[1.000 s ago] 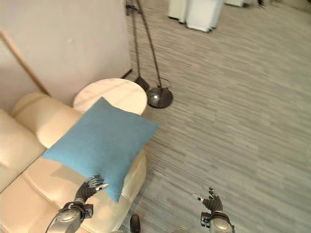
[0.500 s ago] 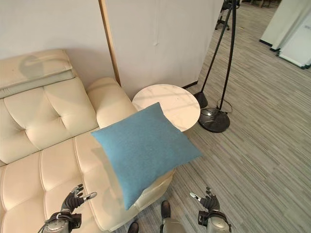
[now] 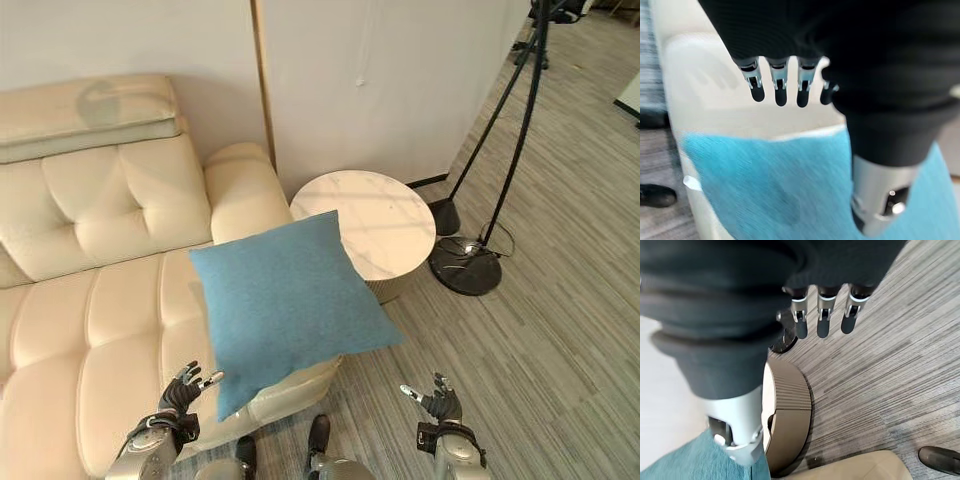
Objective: Pick up all the scattered cushions and arrange them neatly on the sofa.
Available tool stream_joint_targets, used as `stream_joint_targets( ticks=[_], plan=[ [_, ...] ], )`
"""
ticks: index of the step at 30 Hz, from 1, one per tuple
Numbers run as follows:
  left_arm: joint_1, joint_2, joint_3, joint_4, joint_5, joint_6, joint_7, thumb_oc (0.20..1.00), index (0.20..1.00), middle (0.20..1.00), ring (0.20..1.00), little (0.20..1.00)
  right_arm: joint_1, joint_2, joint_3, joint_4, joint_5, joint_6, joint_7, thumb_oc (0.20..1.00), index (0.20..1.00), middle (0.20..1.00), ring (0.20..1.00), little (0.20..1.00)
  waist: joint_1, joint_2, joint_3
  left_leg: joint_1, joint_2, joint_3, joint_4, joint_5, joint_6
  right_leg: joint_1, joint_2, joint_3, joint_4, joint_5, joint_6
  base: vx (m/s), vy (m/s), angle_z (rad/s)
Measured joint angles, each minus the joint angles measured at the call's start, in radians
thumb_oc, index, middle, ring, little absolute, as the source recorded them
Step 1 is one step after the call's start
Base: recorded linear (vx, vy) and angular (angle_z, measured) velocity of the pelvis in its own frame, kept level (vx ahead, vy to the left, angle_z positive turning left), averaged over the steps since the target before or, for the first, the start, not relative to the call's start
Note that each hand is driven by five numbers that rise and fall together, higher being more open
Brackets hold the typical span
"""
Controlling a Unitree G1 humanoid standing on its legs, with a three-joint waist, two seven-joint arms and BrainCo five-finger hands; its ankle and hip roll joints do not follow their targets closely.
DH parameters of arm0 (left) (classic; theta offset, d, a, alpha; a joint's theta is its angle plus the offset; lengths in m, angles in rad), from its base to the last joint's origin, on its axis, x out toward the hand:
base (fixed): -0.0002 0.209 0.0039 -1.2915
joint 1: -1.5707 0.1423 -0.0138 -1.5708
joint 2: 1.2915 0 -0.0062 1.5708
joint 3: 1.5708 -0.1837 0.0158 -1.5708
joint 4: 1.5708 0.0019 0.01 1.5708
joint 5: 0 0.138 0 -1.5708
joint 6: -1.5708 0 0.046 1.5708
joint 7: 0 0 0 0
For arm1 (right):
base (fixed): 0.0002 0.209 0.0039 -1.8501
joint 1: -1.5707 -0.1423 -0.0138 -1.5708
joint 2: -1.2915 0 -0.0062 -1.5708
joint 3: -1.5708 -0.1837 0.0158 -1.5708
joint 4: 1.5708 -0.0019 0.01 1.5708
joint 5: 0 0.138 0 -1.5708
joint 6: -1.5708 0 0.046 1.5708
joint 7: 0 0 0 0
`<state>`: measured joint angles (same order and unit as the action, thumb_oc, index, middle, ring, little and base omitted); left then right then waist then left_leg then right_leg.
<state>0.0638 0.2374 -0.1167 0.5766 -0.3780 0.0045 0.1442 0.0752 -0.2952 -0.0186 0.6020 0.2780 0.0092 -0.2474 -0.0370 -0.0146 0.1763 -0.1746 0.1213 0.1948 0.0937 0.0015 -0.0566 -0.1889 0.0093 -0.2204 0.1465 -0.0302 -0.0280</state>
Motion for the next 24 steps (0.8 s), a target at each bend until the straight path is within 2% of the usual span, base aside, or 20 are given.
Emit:
stream_joint_targets(
  ticks=[1, 3, 4, 5, 6, 7, 11, 12, 13, 16, 18, 19, 20, 21, 22, 24],
  plan=[
    [0.001, 0.011, 0.008, -0.002, 0.000, 0.000, 0.001, 1.000, 1.000, 1.000, 1.000, 1.000, -0.002, 0.010, -0.021, 0.002, 0.000, 0.004, -0.009, 1.000, 1.000, 1.000, 1.000, 1.000, 0.001, -0.022, 0.004, 0.003, -0.019, 0.003, -0.007, 0.005, 0.001, -0.006, -0.015, 0.001, 0.012, 0.014, -0.019, 0.18, 0.153, 0.18],
    [0.015, 0.021, 0.029, 0.001, 0.000, 0.008, 0.006, 1.000, 1.000, 1.000, 1.000, 1.000, 0.015, 0.016, -0.087, -0.029, -0.002, 0.001, -0.032, 1.000, 1.000, 1.000, 1.000, 1.000, -0.001, -0.041, -0.005, 0.028, -0.048, 0.005, -0.034, 0.013, 0.017, 0.031, -0.024, -0.003, -0.089, 0.021, 0.011, 0.13, 0.117, 0.15],
    [0.016, 0.018, 0.041, 0.003, 0.000, 0.008, 0.006, 1.000, 1.000, 1.000, 1.000, 1.000, 0.011, 0.007, -0.106, -0.034, -0.002, 0.001, -0.040, 1.000, 1.000, 1.000, 1.000, 1.000, -0.001, -0.033, -0.006, 0.045, -0.047, 0.001, -0.052, 0.002, 0.025, 0.049, -0.019, -0.009, -0.113, 0.031, 0.025, 0.13, 0.162, 0.17],
    [0.020, 0.011, 0.050, 0.006, 0.000, 0.006, 0.007, 1.000, 1.000, 1.000, 1.000, 1.000, 0.008, -0.024, -0.123, -0.033, -0.005, 0.000, -0.057, 1.000, 1.000, 1.000, 1.000, 1.000, 0.003, -0.011, -0.013, 0.060, -0.031, 0.000, -0.101, 0.036, 0.050, 0.034, -0.008, -0.022, -0.078, 0.016, 0.044, 0.11, 0.174, 0.17],
    [0.016, 0.021, 0.052, 0.003, 0.000, 0.006, 0.007, 1.000, 1.000, 1.000, 1.000, 1.000, 0.008, -0.033, -0.131, -0.030, -0.005, 0.002, -0.059, 1.000, 1.000, 1.000, 1.000, 1.000, 0.000, -0.029, -0.015, 0.068, -0.043, 0.004, -0.104, 0.039, 0.053, 0.016, -0.024, -0.021, -0.044, -0.005, 0.045, 0.09, 0.200, 0.28],
    [0.011, 0.041, 0.048, 0.010, 0.000, 0.008, 0.004, 1.000, 1.000, 1.000, 1.000, 1.000, 0.009, -0.056, -0.152, -0.022, -0.007, 0.006, -0.068, 1.000, 1.000, 1.000, 1.000, 1.000, -0.003, -0.061, -0.028, 0.078, -0.067, 0.004, -0.101, 0.041, 0.053, 0.023, -0.041, -0.020, -0.039, 0.001, 0.040, 0.06, 0.174, 0.18],
    [0.014, 0.052, 0.050, 0.016, 0.001, 0.008, 0.004, 1.000, 1.000, 1.000, 1.000, 1.000, -0.004, -0.129, -0.156, -0.016, -0.052, 0.021, -0.075, 1.000, 1.000, 1.000, 1.000, 1.000, 0.012, -0.088, -0.054, 0.098, -0.090, 0.000, -0.110, 0.037, 0.078, 0.031, -0.068, -0.020, -0.024, 0.008, 0.072, 0.02, 0.136, -0.01],
    [0.006, 0.058, 0.041, 0.025, 0.004, 0.008, 0.003, 1.000, 1.000, 1.000, 1.000, 1.000, -0.024, -0.156, -0.147, 0.009, -0.063, 0.022, -0.075, 1.000, 1.000, 1.000, 1.000, 1.000, 0.011, -0.093, -0.046, 0.114, -0.099, 0.000, -0.121, 0.045, 0.098, 0.021, -0.088, -0.008, 0.035, 0.038, 0.125, -0.01, 0.050, 0.05],
    [0.006, 0.060, 0.041, 0.029, 0.005, 0.008, 0.003, 1.000, 1.000, 1.000, 1.000, 1.000, -0.032, -0.157, -0.148, 0.027, -0.063, 0.022, -0.076, 1.000, 1.000, 1.000, 1.000, 1.000, 0.010, -0.090, -0.045, 0.123, -0.102, -0.002, -0.121, 0.043, 0.105, 0.015, -0.096, 0.010, 0.067, 0.030, 0.140, 0.05, 0.031, 0.12],
    [0.004, 0.080, 0.039, 0.030, 0.005, 0.007, 0.001, 1.000, 1.000, 1.000, 1.000, 1.000, -0.024, -0.157, -0.113, 0.030, -0.063, 0.028, -0.068, 1.000, 1.000, 1.000, 1.000, 1.000, 0.007, -0.102, -0.054, 0.128, -0.114, -0.012, -0.137, 0.041, 0.116, -0.006, -0.105, 0.081, 0.090, 0.014, 0.135, 0.11, -0.006, 0.14],
    [-0.002, 0.092, 0.039, 0.034, 0.005, 0.007, 0.002, 1.000, 1.000, 1.000, 1.000, 1.000, -0.033, -0.153, -0.075, 0.026, -0.062, 0.036, -0.062, 1.000, 1.000, 1.000, 1.000, 1.000, 0.003, -0.108, -0.056, 0.135, -0.113, -0.024, -0.164, 0.065, 0.126, 0.015, -0.096, 0.112, -0.046, 0.021, 0.132, 0.13, -0.047, 0.07],
    [-0.003, 0.093, 0.036, 0.036, 0.005, 0.007, 0.001, 1.000, 1.000, 1.000, 1.000, 1.000, -0.037, -0.150, -0.068, 0.025, -0.062, 0.036, -0.057, 1.000, 1.000, 1.000, 1.000, 1.000, 0.001, -0.109, -0.055, 0.142, -0.115, -0.025, -0.174, 0.067, 0.127, 0.025, -0.099, 0.114, -0.096, 0.041, 0.133, 0.14, -0.067, 0.15],
    [-0.004, 0.091, 0.023, 0.038, 0.005, 0.007, 0.001, 1.000, 1.000, 1.000, 1.000, 1.000, -0.038, -0.137, -0.061, 0.024, -0.062, 0.036, -0.055, 1.000, 1.000, 1.000, 1.000, 1.000, -0.005, -0.121, -0.060, 0.150, -0.120, -0.038, -0.174, 0.064, 0.122, 0.049, -0.102, 0.117, -0.158, 0.088, 0.133, 0.13, -0.075, 0.40],
    [-0.011, 0.088, 0.003, 0.047, 0.005, 0.007, 0.000, 1.000, 1.000, 1.000, 1.000, 1.000, -0.031, -0.121, -0.021, 0.019, -0.062, 0.039, -0.043, 1.000, 1.000, 1.000, 1.000, 1.000, -0.010, -0.125, -0.062, 0.163, -0.126, -0.051, -0.174, 0.070, 0.099, 0.102, -0.101, 0.130, -0.211, 0.159, 0.132, 0.15, -0.104, 0.32],
    [-0.014, 0.074, -0.004, 0.048, 0.005, 0.007, -0.001, 1.000, 1.000, 1.000, 1.000, 1.000, -0.038, -0.117, 0.014, 0.018, -0.062, 0.039, -0.032, 1.000, 1.000, 1.000, 1.000, 1.000, -0.009, -0.121, -0.060, 0.173, -0.122, -0.049, -0.174, 0.068, 0.090, 0.117, -0.092, 0.139, -0.230, 0.185, 0.105, 0.14, -0.106, 0.13],
    [-0.020, 0.046, -0.008, 0.047, 0.005, 0.007, -0.002, 1.000, 1.000, 1.000, 1.000, 1.000, -0.046, -0.110, 0.077, -0.032, -0.064, 0.043, -0.016, 1.000, 1.000, 1.000, 1.000, 1.000, -0.003, -0.103, -0.058, 0.175, -0.105, -0.048, -0.174, 0.060, 0.072, 0.117, -0.073, 0.139, -0.233, 0.186, 0.099, 0.11, -0.098, -0.12]
  ],
)
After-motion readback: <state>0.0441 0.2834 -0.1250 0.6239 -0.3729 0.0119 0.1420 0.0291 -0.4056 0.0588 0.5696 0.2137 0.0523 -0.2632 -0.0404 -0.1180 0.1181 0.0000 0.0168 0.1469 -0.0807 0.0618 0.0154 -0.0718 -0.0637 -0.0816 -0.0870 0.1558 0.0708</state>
